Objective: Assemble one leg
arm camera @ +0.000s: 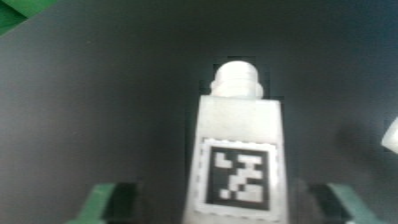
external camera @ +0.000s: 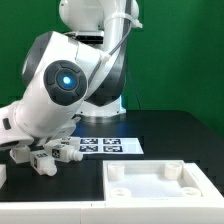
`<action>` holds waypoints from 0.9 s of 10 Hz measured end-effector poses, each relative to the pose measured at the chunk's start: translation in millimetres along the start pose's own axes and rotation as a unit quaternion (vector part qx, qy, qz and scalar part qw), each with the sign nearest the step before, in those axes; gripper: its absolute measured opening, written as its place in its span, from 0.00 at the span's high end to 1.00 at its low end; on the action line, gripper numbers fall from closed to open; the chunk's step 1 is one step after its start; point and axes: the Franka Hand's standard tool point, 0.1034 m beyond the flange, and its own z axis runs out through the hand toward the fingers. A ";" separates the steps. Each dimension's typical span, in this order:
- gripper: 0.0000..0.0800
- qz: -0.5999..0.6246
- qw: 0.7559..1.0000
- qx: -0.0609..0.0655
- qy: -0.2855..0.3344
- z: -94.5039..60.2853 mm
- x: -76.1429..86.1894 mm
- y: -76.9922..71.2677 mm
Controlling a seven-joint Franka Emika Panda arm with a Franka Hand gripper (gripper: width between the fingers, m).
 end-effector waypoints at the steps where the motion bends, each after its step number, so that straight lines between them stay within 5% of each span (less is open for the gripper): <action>1: 0.63 0.000 1.000 0.000 0.000 0.0 -0.4 0.1; 3: 0.65 -0.001 1.000 -0.001 0.001 -1.6 -0.2 -0.1; 4: 0.65 -0.024 1.000 -0.001 0.005 -19.9 -4.7 -2.1; 5: 0.65 -0.028 1.000 -0.001 0.001 -54.6 -18.2 -9.7; 6: 0.65 -0.028 0.999 -0.016 0.027 -87.2 -25.0 -11.9; 7: 0.88 -0.023 0.998 -0.028 0.059 -111.9 -32.8 -13.4; 9: 0.96 -0.029 0.993 -0.036 0.113 -112.1 -29.1 -12.2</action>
Offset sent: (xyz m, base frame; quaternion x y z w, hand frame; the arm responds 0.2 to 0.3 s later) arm 0.0276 0.0343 0.0612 0.0214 0.0577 -0.0662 0.9959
